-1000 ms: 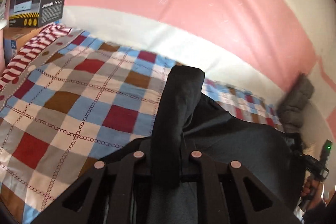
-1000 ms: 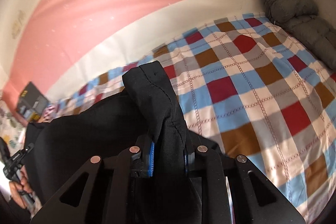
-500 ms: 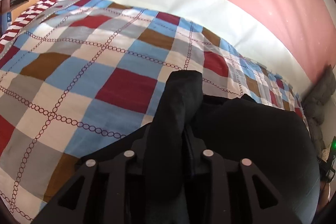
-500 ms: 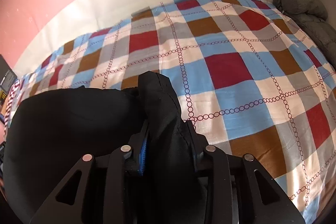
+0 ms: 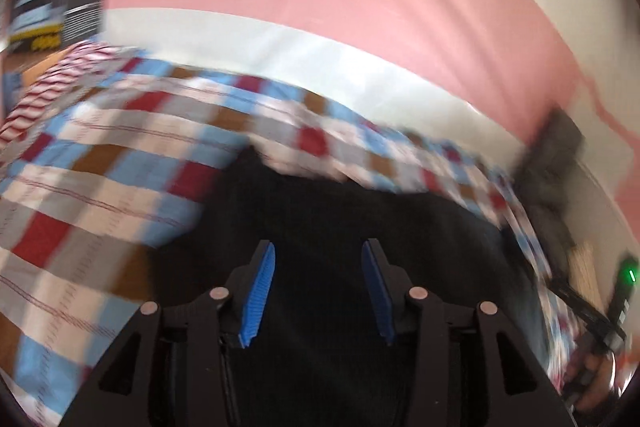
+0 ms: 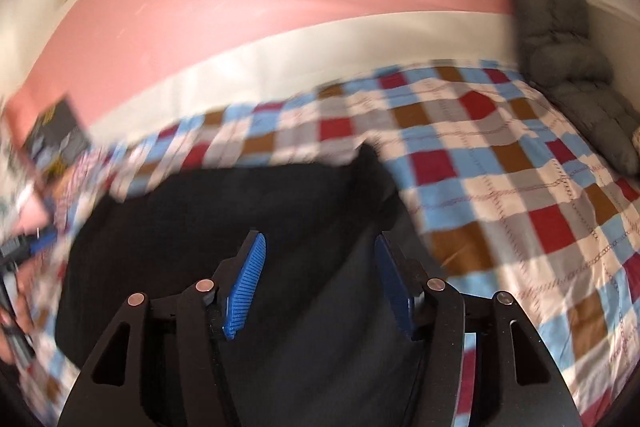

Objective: Fold large clothes

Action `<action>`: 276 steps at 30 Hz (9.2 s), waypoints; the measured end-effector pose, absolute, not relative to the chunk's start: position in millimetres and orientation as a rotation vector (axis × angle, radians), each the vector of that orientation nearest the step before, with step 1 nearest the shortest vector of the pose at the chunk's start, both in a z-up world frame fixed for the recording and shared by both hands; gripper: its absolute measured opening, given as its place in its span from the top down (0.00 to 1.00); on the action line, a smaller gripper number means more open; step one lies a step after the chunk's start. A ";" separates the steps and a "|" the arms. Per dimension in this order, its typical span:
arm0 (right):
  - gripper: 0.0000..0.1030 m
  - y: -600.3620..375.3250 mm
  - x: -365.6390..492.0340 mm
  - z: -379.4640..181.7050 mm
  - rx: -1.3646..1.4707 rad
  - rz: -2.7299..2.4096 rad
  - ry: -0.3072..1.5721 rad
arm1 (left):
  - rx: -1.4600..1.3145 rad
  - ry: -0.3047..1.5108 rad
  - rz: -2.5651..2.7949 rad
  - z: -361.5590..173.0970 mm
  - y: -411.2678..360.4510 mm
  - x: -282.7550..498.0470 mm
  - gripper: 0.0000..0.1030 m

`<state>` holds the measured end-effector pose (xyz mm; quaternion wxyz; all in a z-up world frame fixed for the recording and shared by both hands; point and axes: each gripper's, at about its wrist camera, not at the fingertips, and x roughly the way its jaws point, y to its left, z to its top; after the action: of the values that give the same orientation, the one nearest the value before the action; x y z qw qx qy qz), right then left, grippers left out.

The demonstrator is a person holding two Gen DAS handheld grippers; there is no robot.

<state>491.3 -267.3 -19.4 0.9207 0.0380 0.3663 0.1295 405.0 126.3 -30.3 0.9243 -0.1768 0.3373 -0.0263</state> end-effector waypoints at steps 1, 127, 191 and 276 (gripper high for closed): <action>0.44 -252.5 481.3 -30.5 0.041 0.275 0.764 | -0.340 0.709 -0.090 -36.2 108.2 402.8 0.54; 0.30 -329.7 496.1 -63.6 0.172 0.101 0.897 | -0.161 0.816 0.209 -71.6 171.0 416.6 0.67; 0.62 -331.3 557.5 -114.1 0.451 0.506 1.159 | -0.454 0.988 -0.011 -121.6 188.7 449.7 0.68; 0.56 -209.7 373.6 -23.1 0.045 0.301 0.938 | -0.379 0.744 0.187 -32.3 253.2 259.1 0.60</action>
<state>373.6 -209.7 -23.1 0.8809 0.0216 0.4501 0.1444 259.1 253.2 -32.3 0.9098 -0.1838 0.3610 0.0908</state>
